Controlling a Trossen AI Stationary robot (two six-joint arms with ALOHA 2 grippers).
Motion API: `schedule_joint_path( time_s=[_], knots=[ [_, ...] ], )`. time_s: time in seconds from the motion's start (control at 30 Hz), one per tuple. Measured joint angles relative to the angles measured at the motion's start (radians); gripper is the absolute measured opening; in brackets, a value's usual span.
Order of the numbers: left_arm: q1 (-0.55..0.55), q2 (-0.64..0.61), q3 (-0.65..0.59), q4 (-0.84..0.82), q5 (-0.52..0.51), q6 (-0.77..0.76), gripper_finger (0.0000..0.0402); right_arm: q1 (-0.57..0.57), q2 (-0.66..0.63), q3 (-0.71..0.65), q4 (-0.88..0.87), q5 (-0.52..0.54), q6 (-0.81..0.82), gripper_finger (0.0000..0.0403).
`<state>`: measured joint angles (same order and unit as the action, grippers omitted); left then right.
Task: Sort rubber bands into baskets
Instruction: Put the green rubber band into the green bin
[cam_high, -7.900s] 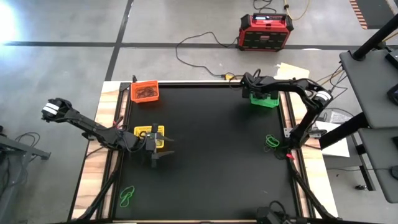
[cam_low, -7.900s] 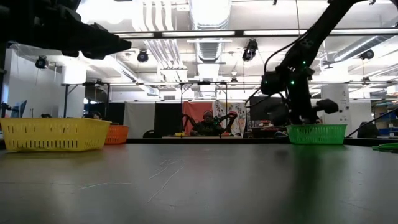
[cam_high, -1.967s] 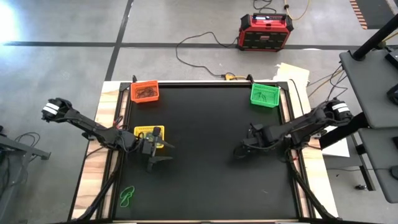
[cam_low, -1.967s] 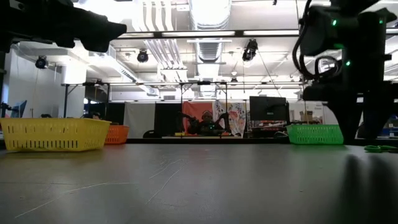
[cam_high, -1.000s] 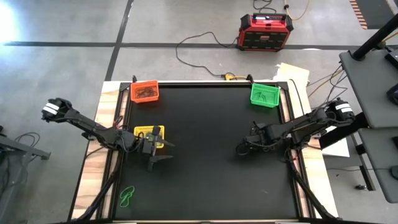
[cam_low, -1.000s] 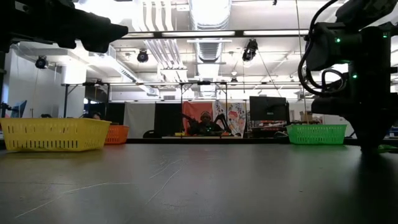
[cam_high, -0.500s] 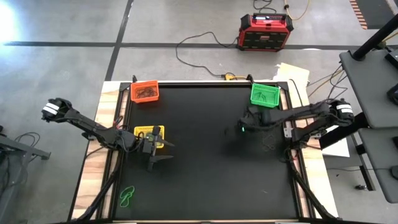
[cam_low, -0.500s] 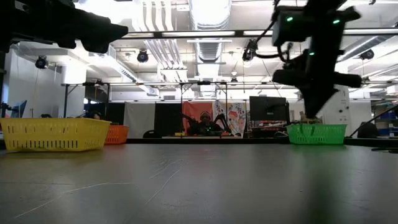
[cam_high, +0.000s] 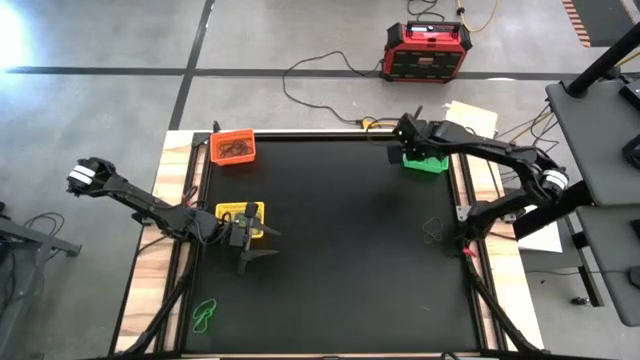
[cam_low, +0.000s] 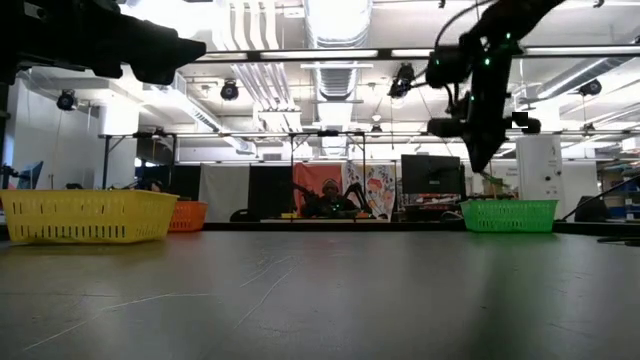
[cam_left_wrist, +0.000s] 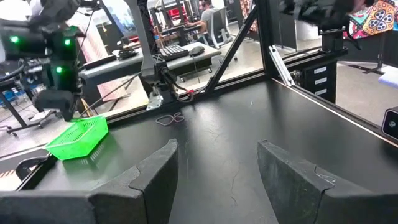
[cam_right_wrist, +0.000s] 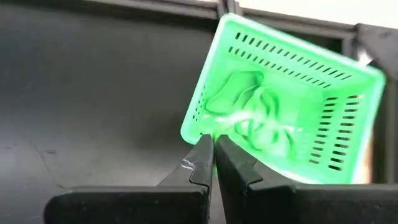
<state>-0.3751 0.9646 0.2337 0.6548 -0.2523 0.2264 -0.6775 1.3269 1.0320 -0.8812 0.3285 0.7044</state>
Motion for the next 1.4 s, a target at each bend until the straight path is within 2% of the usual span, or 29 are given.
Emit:
schedule_joint_path(
  time_s=[0.2, 0.37, 0.77, 1.0, 1.3, 1.4],
  knots=[
    [0.0, 0.0, 0.0, 0.0, 0.0, 0.0, 0.0201, -0.116, 0.034, -0.077, 0.107, -0.025, -0.06, 0.0009],
    [0.0, 0.0, 0.0, 0.0, 0.0, 0.0, 0.0201, -0.17, 0.048, -0.125, 0.22, -0.073, -0.078, 0.0009],
    [0.0, 0.0, 0.0, 0.0, 0.0, 0.0, 0.0201, -0.261, 0.064, -0.189, 0.245, -0.094, -0.089, 0.0009],
    [0.0, 0.0, 0.0, 0.0, 0.0, 0.0, 0.0201, -0.277, 0.078, -0.193, 0.294, -0.097, -0.122, 0.0012],
    [0.0, 0.0, 0.0, 0.0, 0.0, 0.0, 0.0201, -0.281, 0.16, -0.193, 0.325, -0.092, -0.103, 0.0059],
    [0.0, 0.0, 0.0, 0.0, 0.0, 0.0, 0.0201, -0.281, 0.165, -0.193, 0.336, -0.039, -0.109, 0.0086]
  ],
)
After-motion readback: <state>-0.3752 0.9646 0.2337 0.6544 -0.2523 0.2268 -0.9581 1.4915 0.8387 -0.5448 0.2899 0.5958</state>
